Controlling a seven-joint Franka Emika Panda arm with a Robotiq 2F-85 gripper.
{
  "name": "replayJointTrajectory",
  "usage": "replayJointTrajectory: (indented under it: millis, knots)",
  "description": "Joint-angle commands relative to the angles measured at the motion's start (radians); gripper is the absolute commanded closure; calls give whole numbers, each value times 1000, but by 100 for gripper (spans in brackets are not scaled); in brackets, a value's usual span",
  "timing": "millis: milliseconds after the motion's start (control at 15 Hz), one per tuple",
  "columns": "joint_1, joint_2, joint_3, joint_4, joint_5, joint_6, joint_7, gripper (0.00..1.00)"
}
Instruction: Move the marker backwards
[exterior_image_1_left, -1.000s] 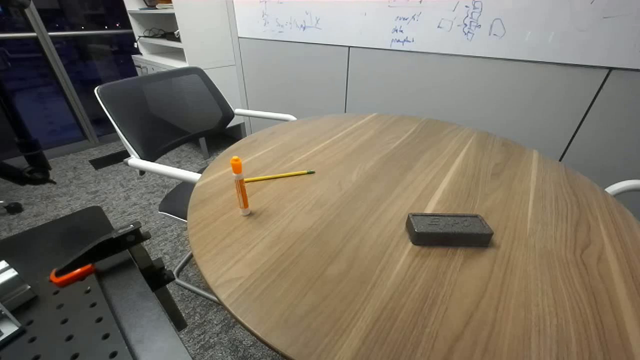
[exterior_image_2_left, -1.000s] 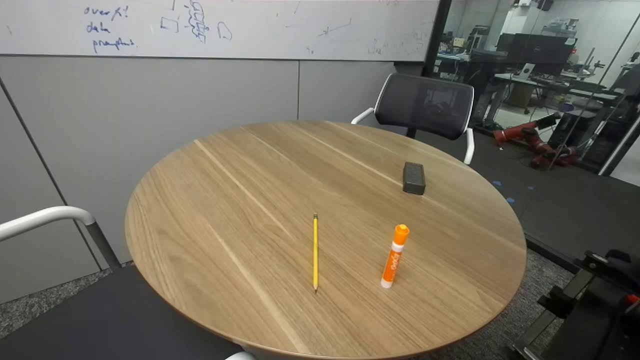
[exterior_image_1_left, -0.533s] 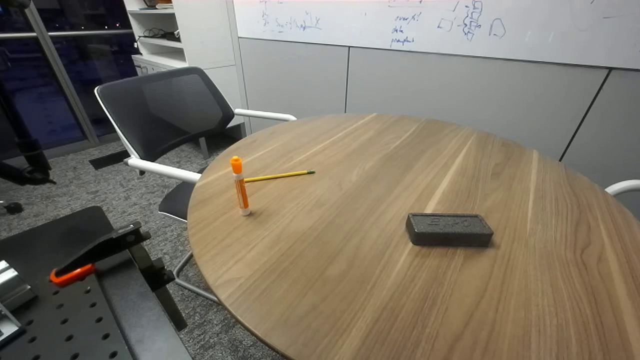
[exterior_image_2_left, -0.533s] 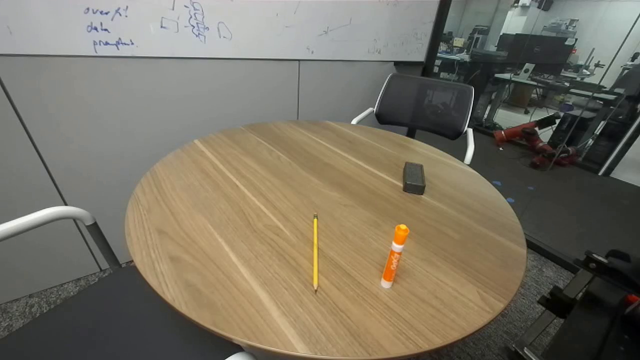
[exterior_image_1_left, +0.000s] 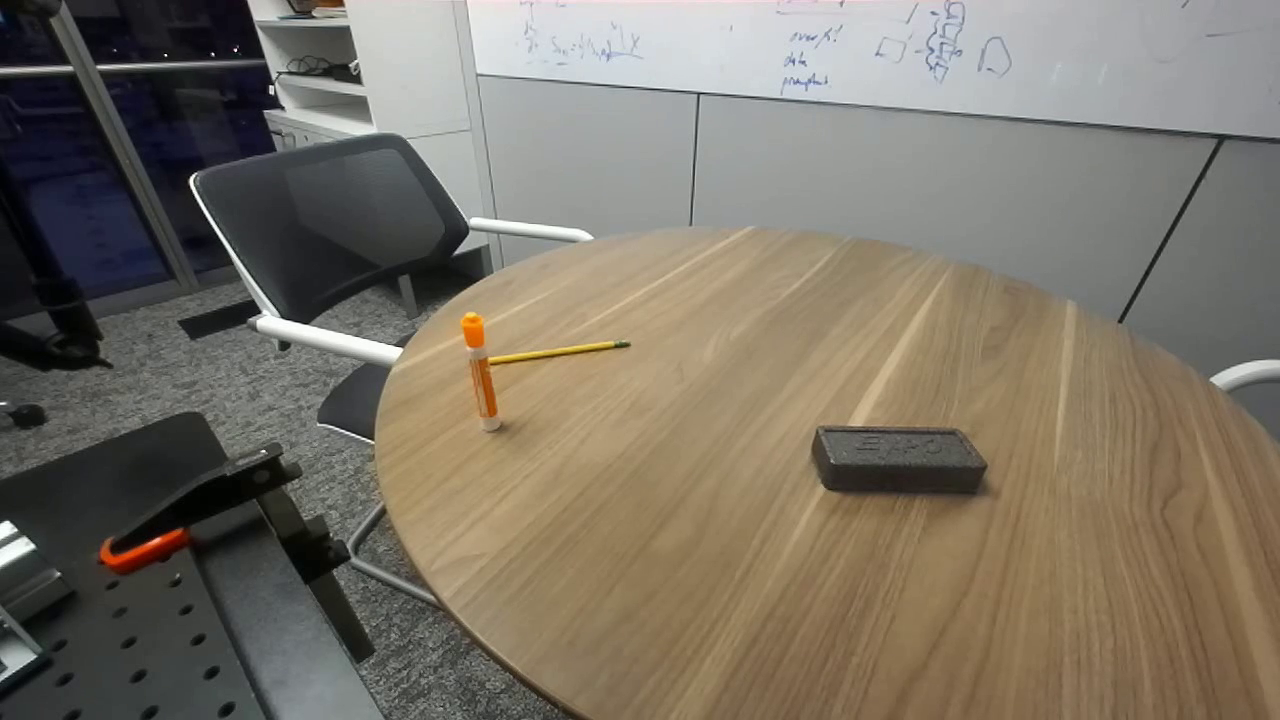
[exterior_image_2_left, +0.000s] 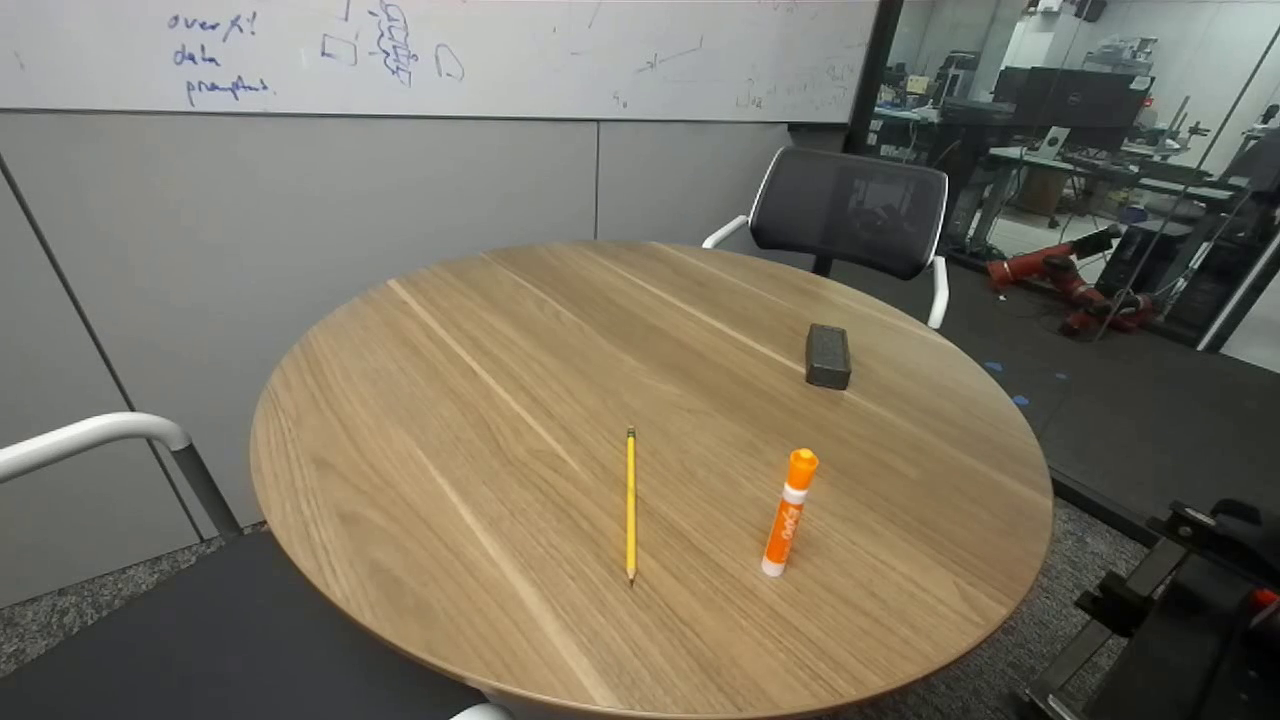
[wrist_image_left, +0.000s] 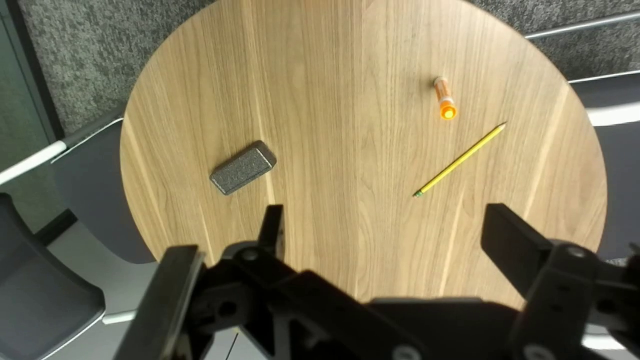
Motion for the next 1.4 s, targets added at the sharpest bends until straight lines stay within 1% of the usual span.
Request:
replayJointTrajectory:
  millis: [0,133,333,600,800,1000,1133,1333]
  knots:
    - [5,130,10,26,-44,59,76,0]
    - [9,203,8,12,-49,141,113,0]
    - [22,364,11,18,-57,258,193,0]
    - [67,544,-16,16,-87,397,332,0]
    - [123,654,-64,32,-100,500,417,0]
    - [179,744,-136,61,-91,564,460,0]
    - [214,794,-183,88,-83,583,474,0]
    - [261,864,-237,136,-67,584,480,0]
